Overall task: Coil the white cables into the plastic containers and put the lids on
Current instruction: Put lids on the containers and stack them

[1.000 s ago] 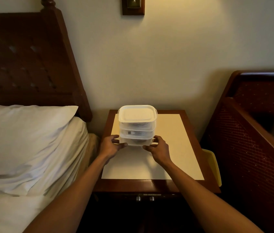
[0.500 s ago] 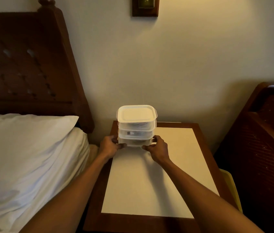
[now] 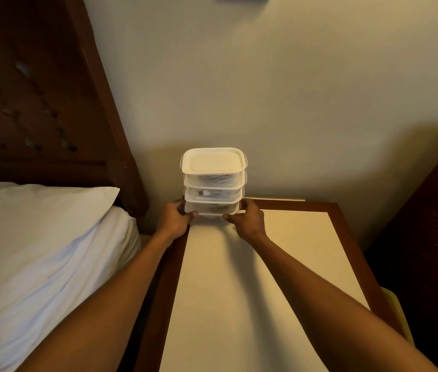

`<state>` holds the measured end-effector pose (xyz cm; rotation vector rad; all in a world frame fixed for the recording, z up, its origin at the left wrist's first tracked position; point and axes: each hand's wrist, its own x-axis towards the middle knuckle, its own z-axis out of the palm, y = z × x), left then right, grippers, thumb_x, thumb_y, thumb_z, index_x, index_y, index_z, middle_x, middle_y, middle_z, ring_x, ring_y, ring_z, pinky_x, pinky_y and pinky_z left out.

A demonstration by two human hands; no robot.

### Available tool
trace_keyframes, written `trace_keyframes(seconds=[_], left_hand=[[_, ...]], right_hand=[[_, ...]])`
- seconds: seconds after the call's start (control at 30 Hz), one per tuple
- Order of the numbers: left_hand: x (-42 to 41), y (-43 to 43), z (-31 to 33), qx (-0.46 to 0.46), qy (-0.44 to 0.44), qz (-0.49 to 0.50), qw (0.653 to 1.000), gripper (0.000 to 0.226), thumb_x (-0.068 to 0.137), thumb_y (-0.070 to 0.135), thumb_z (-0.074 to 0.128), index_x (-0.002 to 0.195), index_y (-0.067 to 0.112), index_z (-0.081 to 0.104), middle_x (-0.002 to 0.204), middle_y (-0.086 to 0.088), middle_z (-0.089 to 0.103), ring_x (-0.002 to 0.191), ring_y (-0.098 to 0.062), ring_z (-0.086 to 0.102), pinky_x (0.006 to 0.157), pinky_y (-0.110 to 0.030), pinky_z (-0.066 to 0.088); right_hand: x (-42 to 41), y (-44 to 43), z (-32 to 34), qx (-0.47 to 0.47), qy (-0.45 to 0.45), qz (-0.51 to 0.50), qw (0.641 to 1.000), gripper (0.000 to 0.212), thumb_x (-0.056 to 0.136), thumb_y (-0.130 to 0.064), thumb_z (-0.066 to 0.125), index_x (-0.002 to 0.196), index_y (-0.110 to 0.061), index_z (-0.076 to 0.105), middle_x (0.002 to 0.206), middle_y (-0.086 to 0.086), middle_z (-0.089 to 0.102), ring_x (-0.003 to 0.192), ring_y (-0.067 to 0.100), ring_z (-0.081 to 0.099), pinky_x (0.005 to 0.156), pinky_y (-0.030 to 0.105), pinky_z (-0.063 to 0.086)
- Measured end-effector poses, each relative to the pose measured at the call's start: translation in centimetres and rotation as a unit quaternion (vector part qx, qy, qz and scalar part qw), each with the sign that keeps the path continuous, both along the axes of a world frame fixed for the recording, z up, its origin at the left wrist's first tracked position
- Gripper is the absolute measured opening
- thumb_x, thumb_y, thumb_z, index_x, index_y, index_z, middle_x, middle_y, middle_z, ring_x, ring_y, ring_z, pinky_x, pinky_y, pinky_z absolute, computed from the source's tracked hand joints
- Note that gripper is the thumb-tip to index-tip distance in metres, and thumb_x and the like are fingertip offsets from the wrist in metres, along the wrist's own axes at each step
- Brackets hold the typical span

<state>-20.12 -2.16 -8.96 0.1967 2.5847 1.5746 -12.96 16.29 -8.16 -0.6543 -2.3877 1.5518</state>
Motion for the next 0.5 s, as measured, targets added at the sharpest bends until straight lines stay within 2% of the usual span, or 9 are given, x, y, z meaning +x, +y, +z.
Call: trace_keyframes(seconds=[0.17,0.27,0.33,0.43,0.5], left_hand=[[-0.5,-0.1,0.2,-0.019,0.008,-0.005,1.0,0.027,0.086,0.016,0.076,0.112,0.014,0.07,0.097,-0.007,0.074,0.075,-0.02,0.066,0.069,-0.031,0.05],[-0.3,0.0,0.9,-0.062,0.02,-0.006,0.998,0.026,0.088,0.019,0.074,0.113,0.013,0.07,0.093,-0.006,0.074,0.078,-0.024,0.068,0.077,-0.036,0.054],[0.2,-0.1,1.4,-0.091,0.019,-0.013,0.996,0.025,0.089,0.023,0.072,0.112,0.012,0.07,0.095,-0.009,0.074,0.08,-0.026,0.067,0.075,-0.034,0.052],[1.3,-0.2,2.5,-0.154,0.026,-0.017,0.988,0.027,0.09,0.029,0.07,0.108,0.008,0.07,0.101,-0.011,0.072,0.09,-0.03,0.066,0.072,-0.032,0.047],[2.5,-0.3,3.8,-0.171,0.009,-0.003,0.985,0.026,0.092,0.025,0.068,0.107,0.004,0.067,0.103,-0.013,0.071,0.095,-0.032,0.065,0.072,-0.032,0.046]], right_hand=[[-0.2,-0.1,-0.2,0.008,0.004,0.001,1.0,0.053,0.073,-0.021,0.085,0.117,-0.011,0.058,0.112,0.003,0.064,0.099,0.025,0.063,0.089,0.044,0.054],[0.6,-0.5,0.7,0.003,-0.004,0.015,1.0,0.055,0.078,-0.019,0.081,0.125,-0.01,0.053,0.123,0.006,0.061,0.104,0.025,0.061,0.088,0.035,0.052],[1.4,-0.8,1.5,0.003,-0.01,0.026,1.0,0.054,0.081,-0.019,0.079,0.127,-0.009,0.051,0.125,0.006,0.06,0.107,0.024,0.059,0.082,0.029,0.046],[2.9,-0.8,2.8,0.02,-0.018,0.042,0.999,0.057,0.083,-0.025,0.077,0.13,-0.008,0.05,0.13,0.008,0.058,0.115,0.026,0.057,0.083,0.028,0.043],[3.9,-0.8,3.7,0.027,-0.039,0.036,0.998,0.055,0.085,-0.03,0.074,0.13,-0.008,0.051,0.131,0.008,0.057,0.117,0.027,0.056,0.087,0.03,0.045]])
